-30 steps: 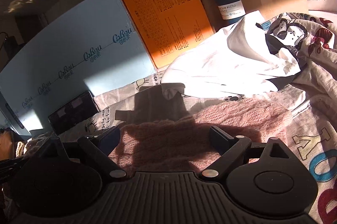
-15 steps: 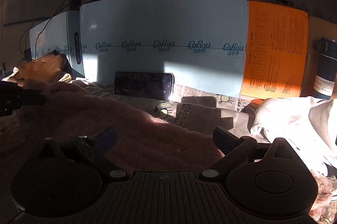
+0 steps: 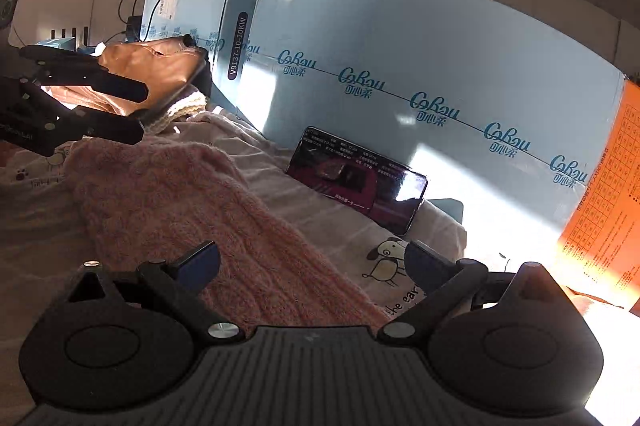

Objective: Fold clothes

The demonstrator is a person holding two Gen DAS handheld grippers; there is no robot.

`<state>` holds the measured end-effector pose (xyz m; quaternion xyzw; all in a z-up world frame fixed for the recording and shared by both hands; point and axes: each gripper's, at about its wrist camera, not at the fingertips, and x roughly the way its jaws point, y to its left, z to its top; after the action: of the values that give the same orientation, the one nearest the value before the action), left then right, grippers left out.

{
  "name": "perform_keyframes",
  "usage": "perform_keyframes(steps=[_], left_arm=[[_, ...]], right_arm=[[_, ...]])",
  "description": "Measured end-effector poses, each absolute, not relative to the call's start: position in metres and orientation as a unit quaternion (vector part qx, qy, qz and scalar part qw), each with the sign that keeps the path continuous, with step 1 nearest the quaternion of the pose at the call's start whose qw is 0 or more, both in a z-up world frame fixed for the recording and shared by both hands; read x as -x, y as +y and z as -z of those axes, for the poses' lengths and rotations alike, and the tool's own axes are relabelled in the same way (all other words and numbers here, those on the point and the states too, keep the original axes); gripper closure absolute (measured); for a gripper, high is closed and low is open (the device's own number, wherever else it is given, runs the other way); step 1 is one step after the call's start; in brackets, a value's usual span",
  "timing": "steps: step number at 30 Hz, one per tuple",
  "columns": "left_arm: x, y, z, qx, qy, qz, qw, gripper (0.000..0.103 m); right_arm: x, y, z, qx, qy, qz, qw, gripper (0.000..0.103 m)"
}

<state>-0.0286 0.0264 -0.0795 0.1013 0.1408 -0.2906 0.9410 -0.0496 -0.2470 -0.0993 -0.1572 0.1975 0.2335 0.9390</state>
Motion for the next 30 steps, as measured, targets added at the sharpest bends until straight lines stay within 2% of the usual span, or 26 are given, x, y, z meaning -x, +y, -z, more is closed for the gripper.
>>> perform_keyframes(steps=[3, 5, 6, 7, 8, 10, 17, 23, 24, 26, 27, 28, 30], left_arm=[[-0.01, 0.014, 0.091, -0.08, 0.212, 0.33, 0.917, 0.016], [-0.023, 0.006, 0.1, -0.083, 0.239, 0.333, 0.909, 0.016], [-0.024, 0.003, 0.104, -0.084, 0.241, 0.329, 0.909, 0.024], [-0.023, 0.002, 0.107, -0.087, 0.238, 0.334, 0.908, 0.065], [-0.02, 0.002, 0.108, -0.094, 0.233, 0.333, 0.909, 0.082], [-0.009, 0.002, 0.106, -0.107, 0.216, 0.332, 0.912, 0.09], [0.064, 0.013, 0.082, -0.13, 0.117, 0.371, 0.912, 0.09], [0.117, 0.035, 0.089, -0.1, 0.07, 0.39, 0.913, 0.09], [0.121, 0.038, 0.09, -0.098, 0.072, 0.39, 0.913, 0.09], [0.128, 0.041, 0.092, -0.094, 0.075, 0.387, 0.914, 0.09], [0.129, 0.043, 0.093, -0.091, 0.078, 0.387, 0.914, 0.09], [0.13, 0.045, 0.093, -0.089, 0.079, 0.389, 0.914, 0.09], [0.131, 0.049, 0.093, -0.088, 0.079, 0.391, 0.913, 0.09]], right_arm=[[0.049, -0.254, 0.105, 0.142, 0.203, -0.226, 0.942, 0.004], [0.05, -0.262, 0.107, 0.131, 0.205, -0.222, 0.944, 0.004], [0.05, -0.264, 0.108, 0.127, 0.206, -0.219, 0.945, 0.004], [0.049, -0.266, 0.109, 0.124, 0.207, -0.216, 0.946, 0.004], [0.049, -0.268, 0.11, 0.121, 0.208, -0.213, 0.947, 0.004], [0.048, -0.27, 0.111, 0.117, 0.209, -0.209, 0.948, 0.004], [0.062, -0.262, 0.104, 0.124, 0.187, -0.246, 0.943, 0.004], [0.072, -0.238, 0.098, 0.155, 0.178, -0.305, 0.923, 0.004], [0.074, -0.234, 0.097, 0.161, 0.18, -0.311, 0.919, 0.007], [0.081, -0.229, 0.095, 0.164, 0.187, -0.33, 0.911, 0.027], [0.085, -0.227, 0.093, 0.165, 0.191, -0.341, 0.906, 0.057], [0.09, -0.225, 0.092, 0.167, 0.191, -0.35, 0.902, 0.079], [0.106, -0.224, 0.09, 0.17, 0.184, -0.355, 0.901, 0.086]])
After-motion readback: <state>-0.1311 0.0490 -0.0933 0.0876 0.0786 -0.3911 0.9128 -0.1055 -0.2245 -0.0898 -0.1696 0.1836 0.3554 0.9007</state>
